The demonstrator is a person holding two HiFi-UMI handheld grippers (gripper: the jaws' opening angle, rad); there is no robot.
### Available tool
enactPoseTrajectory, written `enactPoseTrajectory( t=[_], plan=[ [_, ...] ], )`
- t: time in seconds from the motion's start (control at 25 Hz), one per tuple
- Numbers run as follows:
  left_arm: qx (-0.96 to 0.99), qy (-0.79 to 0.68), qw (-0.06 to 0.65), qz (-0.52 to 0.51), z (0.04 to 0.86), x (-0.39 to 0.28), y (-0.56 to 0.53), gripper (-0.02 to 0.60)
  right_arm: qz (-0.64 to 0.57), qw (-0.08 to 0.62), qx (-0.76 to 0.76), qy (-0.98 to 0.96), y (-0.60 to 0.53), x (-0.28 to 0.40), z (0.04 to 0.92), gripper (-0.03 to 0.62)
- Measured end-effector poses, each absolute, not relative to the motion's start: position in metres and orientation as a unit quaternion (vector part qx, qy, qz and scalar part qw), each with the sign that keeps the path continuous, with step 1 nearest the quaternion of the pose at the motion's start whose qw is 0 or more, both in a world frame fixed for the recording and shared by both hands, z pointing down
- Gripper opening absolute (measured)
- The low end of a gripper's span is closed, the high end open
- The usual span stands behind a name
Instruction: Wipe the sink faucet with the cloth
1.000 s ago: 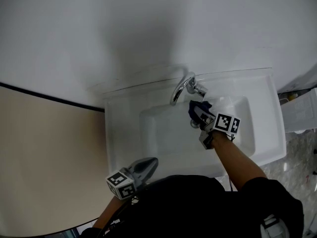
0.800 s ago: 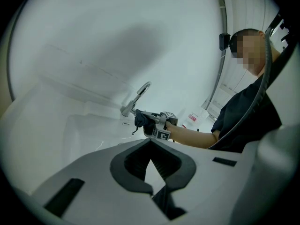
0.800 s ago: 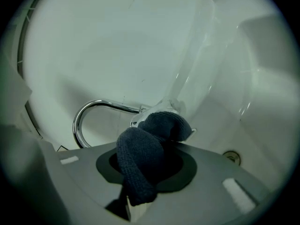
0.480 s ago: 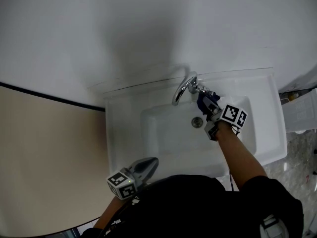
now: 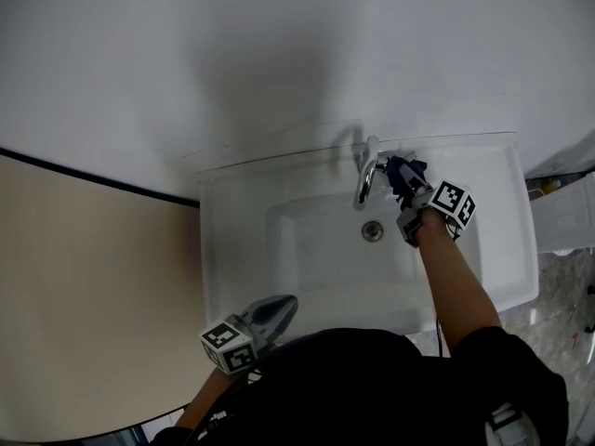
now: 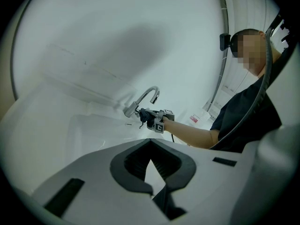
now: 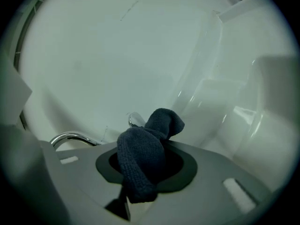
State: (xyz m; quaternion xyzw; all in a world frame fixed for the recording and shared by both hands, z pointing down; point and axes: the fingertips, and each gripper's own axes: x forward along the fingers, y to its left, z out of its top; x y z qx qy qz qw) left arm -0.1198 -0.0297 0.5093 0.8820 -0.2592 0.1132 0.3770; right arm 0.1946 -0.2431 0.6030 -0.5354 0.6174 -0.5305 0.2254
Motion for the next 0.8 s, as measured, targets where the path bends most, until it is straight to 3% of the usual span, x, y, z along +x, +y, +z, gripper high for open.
enactPoseTrajectory(
  t=[0.28,0.8],
  plan=[
    [0.883,-0.258,0.377,0.107,0.510,-0.119,-0.026,-0.009,-0.521,0.209,-0.520,0.644,-0.264,0.206,0.599,0.120],
    [0.883,-0.250,0.386,0.086,0.517,-0.116,-0.029,-0.009,-0.523,0.105,-0.483,0.695,-0.267,0.192,0.595,0.123]
  ],
)
